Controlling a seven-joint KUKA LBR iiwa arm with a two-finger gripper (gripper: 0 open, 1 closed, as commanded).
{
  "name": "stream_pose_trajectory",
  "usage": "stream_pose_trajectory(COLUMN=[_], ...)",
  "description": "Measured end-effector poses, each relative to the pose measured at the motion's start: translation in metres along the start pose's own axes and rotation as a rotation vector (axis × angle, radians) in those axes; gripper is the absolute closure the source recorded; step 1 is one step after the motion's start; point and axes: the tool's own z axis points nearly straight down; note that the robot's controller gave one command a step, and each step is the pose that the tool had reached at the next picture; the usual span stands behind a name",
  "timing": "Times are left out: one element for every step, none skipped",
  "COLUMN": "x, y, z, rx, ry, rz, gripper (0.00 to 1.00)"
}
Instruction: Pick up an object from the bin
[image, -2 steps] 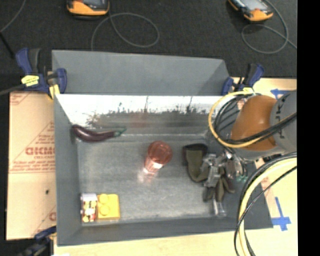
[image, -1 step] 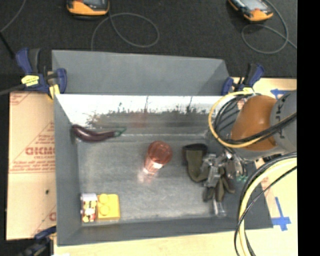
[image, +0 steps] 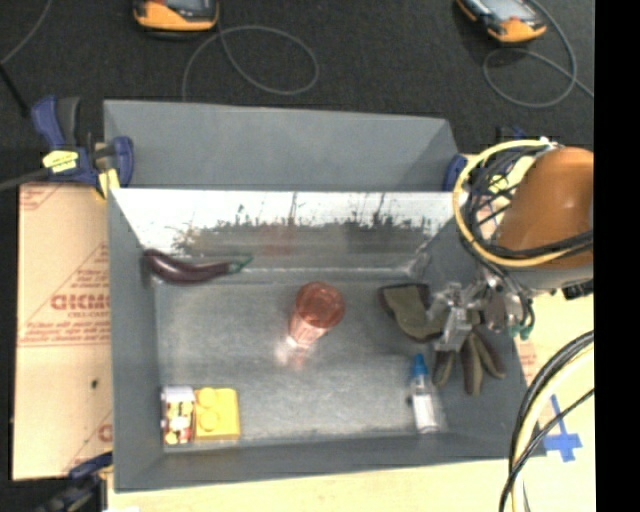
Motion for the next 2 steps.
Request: stream_pose_trajectory(x=[0.0, 0.018], y=[0.0, -0.014], z=[0.0, -0.126], rx=[0.0, 0.001], ry=[0.0, -0.004], rz=[-0.001, 0.052], gripper=[1.0, 1.0])
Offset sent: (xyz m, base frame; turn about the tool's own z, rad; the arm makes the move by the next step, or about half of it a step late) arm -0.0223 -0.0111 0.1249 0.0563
